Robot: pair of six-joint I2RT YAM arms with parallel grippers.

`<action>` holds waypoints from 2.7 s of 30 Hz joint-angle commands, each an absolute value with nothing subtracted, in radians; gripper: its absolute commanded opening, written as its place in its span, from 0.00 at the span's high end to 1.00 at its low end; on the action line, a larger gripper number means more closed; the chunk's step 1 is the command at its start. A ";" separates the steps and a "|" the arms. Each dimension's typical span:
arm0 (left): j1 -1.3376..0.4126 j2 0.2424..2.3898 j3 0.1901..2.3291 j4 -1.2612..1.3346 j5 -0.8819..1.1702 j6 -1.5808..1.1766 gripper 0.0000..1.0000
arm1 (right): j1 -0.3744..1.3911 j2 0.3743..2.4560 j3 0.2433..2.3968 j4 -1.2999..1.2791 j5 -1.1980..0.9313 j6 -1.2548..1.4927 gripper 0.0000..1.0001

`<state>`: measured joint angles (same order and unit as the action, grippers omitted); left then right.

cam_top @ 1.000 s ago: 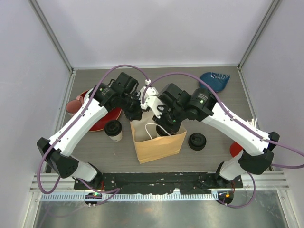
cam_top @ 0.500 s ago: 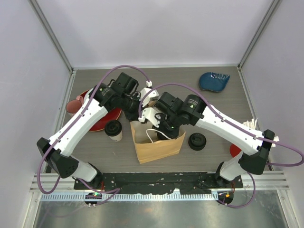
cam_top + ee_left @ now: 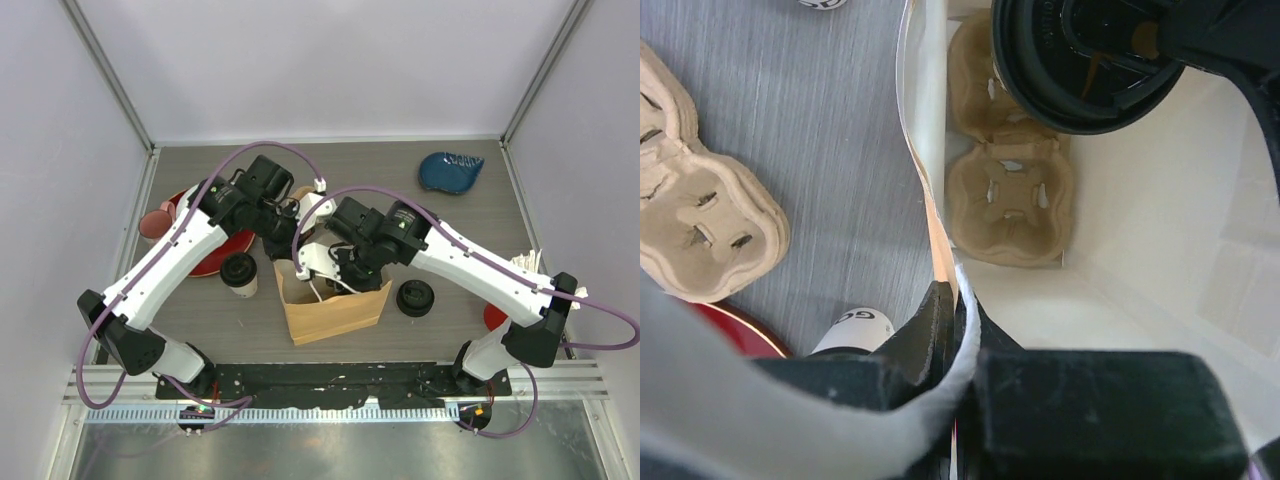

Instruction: Pack the takeout coffee

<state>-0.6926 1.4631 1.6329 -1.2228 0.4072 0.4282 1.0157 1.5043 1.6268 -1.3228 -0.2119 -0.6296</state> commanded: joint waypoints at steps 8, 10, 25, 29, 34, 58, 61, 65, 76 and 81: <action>-0.736 1.457 1.638 -1.309 0.422 0.468 1.00 | 1.031 1.535 1.644 -1.353 -0.233 -0.704 0.99; -0.742 1.442 1.634 -1.307 0.416 0.463 1.00 | 1.031 1.537 1.643 -1.344 -0.224 -0.692 0.99; -0.750 1.364 1.680 -1.135 0.177 0.330 0.33 | 1.029 1.512 1.592 -1.284 -0.252 -0.646 0.99; -0.750 1.309 1.733 -1.111 0.077 0.327 0.23 | 1.029 1.506 1.580 -1.267 -0.272 -0.647 0.99; -0.746 1.292 1.835 -1.131 -0.047 0.310 0.13 | 1.029 1.503 1.571 -1.259 -0.270 -0.638 0.99; -1.064 1.327 1.982 -1.313 0.324 0.417 0.41 | 1.026 1.517 1.580 -1.252 -0.299 -0.621 0.99; -1.152 1.373 2.002 -1.307 0.282 0.422 0.37 | 1.028 1.531 1.592 -1.258 -0.307 -0.621 0.99; -1.226 1.407 2.012 -1.321 0.193 0.451 0.38 | 1.028 1.543 1.606 -1.273 -0.305 -0.617 0.99; -1.218 1.371 2.221 -1.403 0.093 0.532 0.34 | 1.025 1.534 1.609 -1.275 -0.291 -0.600 0.99; -1.290 1.442 2.200 -1.451 0.195 0.519 0.33 | 1.023 1.532 1.603 -1.269 -0.287 -0.584 0.99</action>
<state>-1.2266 1.3781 2.2215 -1.3651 0.0937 0.5159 1.0191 1.5429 1.5692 -1.2991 -0.2764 -0.6052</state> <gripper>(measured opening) 0.678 0.050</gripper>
